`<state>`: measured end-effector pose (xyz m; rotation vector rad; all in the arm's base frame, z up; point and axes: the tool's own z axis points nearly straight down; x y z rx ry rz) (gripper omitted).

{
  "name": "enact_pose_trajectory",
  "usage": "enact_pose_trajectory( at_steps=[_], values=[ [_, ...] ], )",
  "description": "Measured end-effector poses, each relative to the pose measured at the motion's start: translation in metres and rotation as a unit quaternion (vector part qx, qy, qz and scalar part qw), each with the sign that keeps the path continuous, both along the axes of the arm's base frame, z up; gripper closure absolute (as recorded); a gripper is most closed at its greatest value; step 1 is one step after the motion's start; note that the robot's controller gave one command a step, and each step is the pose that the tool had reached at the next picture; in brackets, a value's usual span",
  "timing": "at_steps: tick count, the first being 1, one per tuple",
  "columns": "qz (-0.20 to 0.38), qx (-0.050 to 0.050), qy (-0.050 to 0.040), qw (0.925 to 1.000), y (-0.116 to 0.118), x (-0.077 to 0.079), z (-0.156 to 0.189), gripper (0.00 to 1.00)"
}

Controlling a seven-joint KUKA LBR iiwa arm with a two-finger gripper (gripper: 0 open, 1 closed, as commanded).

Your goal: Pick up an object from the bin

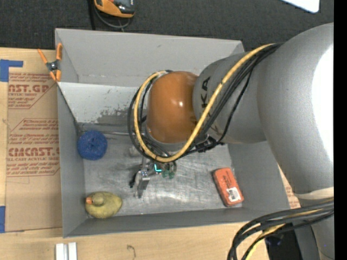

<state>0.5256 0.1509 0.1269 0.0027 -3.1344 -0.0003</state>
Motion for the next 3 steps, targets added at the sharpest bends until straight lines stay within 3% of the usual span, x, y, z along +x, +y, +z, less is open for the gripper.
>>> enact_pose_trajectory(
  at_steps=[1, 2, 3],
  values=[
    [0.000, 0.001, -0.0034, 1.0000, 0.000, 0.002, 0.004, 0.00],
    [0.080, 0.001, -0.0052, 0.9968, -0.036, 0.018, -0.053, 1.00],
    [0.079, 0.001, -0.0052, 0.9968, -0.036, 0.018, -0.053, 1.00]
  ],
)
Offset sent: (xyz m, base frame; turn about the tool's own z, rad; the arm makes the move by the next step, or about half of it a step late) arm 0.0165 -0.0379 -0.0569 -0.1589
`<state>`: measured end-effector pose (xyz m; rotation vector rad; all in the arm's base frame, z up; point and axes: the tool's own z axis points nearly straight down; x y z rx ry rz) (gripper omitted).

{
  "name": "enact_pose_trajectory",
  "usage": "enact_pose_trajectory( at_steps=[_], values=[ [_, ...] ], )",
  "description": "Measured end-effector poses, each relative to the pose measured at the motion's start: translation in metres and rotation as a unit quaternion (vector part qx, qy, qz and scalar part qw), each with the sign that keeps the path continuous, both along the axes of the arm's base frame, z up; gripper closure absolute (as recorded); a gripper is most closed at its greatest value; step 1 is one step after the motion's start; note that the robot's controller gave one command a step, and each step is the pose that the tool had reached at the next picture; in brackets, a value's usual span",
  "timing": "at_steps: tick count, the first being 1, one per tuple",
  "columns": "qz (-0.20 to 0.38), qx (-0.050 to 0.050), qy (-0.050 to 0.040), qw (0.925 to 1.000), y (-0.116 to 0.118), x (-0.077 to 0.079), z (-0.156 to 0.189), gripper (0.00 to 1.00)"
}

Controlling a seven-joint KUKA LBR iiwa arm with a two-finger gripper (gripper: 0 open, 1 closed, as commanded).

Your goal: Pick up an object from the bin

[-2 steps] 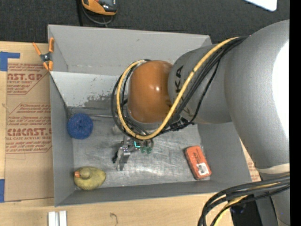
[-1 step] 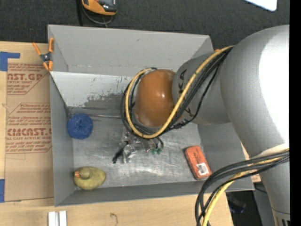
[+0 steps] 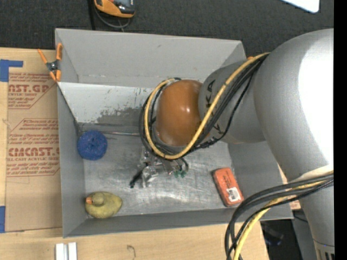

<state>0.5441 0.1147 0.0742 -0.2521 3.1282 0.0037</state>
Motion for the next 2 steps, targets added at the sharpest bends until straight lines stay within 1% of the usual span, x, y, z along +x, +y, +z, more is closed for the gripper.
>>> enact_pose_trajectory(
  at_steps=[1, 2],
  values=[
    [0.023, 0.002, -0.0016, 0.9997, -0.002, 0.000, 0.000, 1.00],
    [0.041, 0.000, -0.0032, 0.9992, 0.009, 0.002, 0.163, 1.00]
  ],
)
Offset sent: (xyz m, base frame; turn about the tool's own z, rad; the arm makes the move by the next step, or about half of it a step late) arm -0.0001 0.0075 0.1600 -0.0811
